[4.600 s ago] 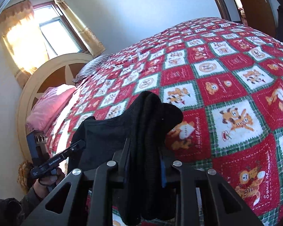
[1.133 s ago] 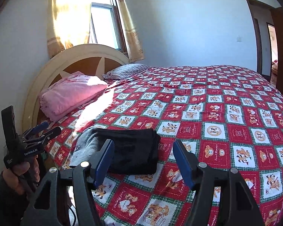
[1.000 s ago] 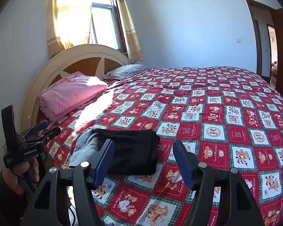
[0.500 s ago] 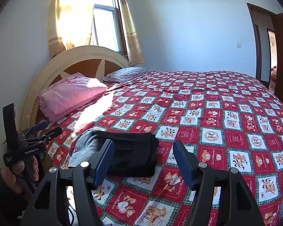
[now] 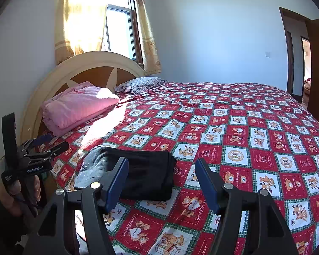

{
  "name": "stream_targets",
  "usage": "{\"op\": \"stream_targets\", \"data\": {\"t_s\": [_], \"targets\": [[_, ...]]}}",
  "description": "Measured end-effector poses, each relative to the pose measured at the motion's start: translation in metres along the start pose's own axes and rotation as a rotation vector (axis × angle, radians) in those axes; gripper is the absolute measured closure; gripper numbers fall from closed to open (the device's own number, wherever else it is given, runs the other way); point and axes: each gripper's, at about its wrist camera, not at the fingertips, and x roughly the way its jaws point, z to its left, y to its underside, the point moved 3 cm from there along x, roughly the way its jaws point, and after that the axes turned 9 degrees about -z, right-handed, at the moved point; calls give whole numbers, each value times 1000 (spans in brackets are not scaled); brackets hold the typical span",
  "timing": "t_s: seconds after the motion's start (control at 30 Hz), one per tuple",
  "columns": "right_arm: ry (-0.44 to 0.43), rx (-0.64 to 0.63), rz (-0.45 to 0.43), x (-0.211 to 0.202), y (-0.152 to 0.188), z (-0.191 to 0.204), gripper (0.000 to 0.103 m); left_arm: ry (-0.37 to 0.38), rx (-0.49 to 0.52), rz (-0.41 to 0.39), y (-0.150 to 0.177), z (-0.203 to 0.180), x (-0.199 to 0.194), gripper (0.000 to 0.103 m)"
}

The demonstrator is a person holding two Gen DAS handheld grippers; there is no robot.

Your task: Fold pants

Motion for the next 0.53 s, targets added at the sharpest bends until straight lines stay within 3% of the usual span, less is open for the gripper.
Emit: {"op": "stream_targets", "data": {"t_s": [0.53], "targets": [[-4, -6, 30, 9, 8, 2, 37, 23, -7, 10, 6, -1, 3, 0]]}}
